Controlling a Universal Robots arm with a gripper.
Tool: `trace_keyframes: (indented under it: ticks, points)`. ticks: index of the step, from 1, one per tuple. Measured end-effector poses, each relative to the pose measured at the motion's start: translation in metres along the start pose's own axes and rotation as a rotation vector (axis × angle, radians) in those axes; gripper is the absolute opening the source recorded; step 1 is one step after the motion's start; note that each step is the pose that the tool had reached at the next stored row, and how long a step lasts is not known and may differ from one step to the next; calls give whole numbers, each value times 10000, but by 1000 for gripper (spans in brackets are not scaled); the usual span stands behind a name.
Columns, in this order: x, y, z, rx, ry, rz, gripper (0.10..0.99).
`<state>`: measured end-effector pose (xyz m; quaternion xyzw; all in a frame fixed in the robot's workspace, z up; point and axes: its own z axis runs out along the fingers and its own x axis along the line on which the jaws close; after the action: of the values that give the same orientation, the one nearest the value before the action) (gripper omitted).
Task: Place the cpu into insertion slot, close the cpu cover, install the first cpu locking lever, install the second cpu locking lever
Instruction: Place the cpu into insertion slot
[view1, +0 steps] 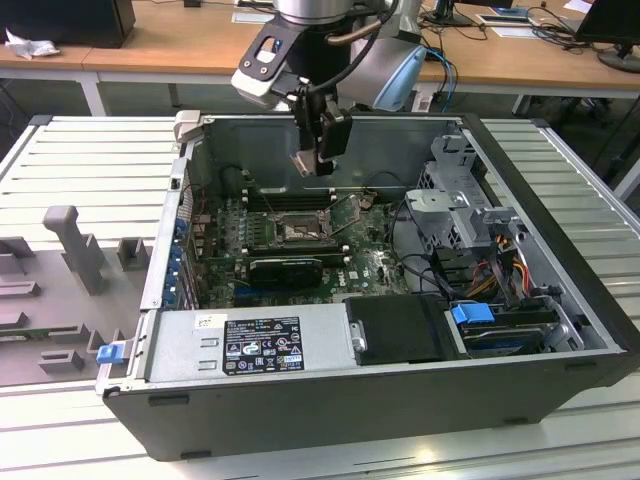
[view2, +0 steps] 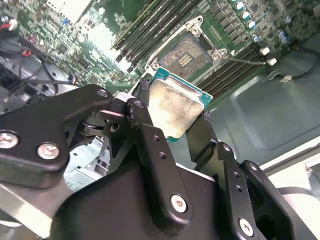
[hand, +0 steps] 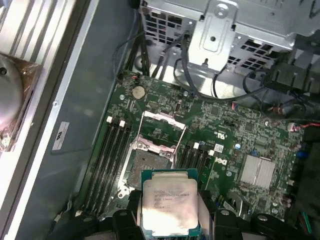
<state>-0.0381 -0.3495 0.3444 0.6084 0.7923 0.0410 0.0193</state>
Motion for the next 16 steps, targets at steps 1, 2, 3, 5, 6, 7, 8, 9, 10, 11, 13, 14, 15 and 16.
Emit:
trace_keyframes:
  ticks: [1,2,3,5,6,7,8,9,10,11,13,14,15,16]
  points:
    - [0,0,4,-5,-20,225,533]
    - [0,0,7,-7,-32,369,533]
    - [0,-1,11,-10,-46,514,533]
    - [0,-1,19,-11,-58,645,533]
    - [0,-2,24,-12,-57,648,533]
    - [0,-3,33,-13,-57,649,533]
    - [-1,-4,43,-13,-57,649,533]
    - [-1,-5,55,-13,-57,649,533]
    - [-1,-6,67,-13,-57,649,533]
    - [-1,-7,85,-13,-57,649,533]
    - [-2,-10,113,-13,-58,649,533]
    - [-2,-11,123,-12,-57,649,533]
    - [-2,-11,130,-12,-58,649,533]
    - [-3,-12,137,-12,-58,649,533]
